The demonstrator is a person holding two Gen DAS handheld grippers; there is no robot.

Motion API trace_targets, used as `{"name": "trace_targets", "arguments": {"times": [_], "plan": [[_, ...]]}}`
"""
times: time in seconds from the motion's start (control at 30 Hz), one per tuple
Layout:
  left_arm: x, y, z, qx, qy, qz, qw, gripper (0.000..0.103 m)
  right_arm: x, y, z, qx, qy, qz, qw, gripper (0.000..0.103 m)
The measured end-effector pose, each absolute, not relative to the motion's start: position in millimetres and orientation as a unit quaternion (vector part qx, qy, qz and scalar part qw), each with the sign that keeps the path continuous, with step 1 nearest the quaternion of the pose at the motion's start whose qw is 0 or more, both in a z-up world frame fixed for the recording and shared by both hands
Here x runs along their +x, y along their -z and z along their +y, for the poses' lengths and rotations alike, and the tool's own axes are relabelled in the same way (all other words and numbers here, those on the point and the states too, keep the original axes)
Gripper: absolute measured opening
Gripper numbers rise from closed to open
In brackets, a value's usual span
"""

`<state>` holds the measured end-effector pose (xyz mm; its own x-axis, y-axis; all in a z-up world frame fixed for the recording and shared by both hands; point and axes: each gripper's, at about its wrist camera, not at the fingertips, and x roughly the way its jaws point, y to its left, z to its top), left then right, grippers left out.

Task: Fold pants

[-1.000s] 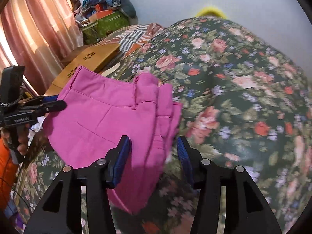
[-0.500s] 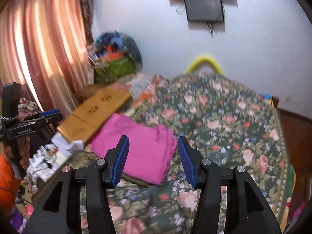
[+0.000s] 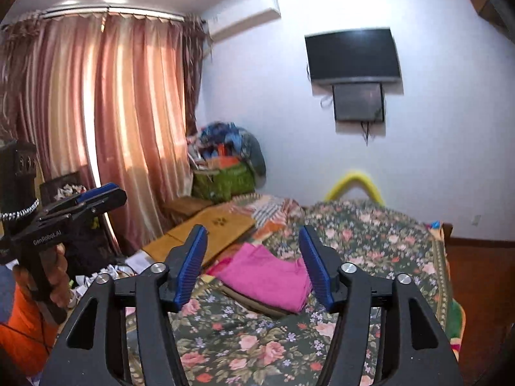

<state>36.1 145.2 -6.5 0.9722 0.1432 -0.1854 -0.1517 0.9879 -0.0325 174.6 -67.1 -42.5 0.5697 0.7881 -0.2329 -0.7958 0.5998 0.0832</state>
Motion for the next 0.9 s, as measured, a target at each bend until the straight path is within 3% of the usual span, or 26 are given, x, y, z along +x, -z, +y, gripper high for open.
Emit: {"name": "trace_targets", "arguments": {"times": [0.23,0.37,0.53,0.9], "plan": [[-1,7,119,-0.017,-0.089,0.068,0.994,0.092,135,42,-87,0.004,-0.435,0.078,0.897,0.084],[-12,11,107,0.0,-0.096,0.06,0.994,0.1,123,44,-89,0.009,-0.428,0.067,0.901,0.093],[-19,18,99,0.004,-0.099,0.057,0.993,0.102,116,47,-85,0.005,-0.41,0.056,0.91,0.103],[-19,23,100,-0.005,-0.095,0.058,0.994,0.102,110,54,-88,0.001,-0.396,0.067,0.916,0.103]]}}
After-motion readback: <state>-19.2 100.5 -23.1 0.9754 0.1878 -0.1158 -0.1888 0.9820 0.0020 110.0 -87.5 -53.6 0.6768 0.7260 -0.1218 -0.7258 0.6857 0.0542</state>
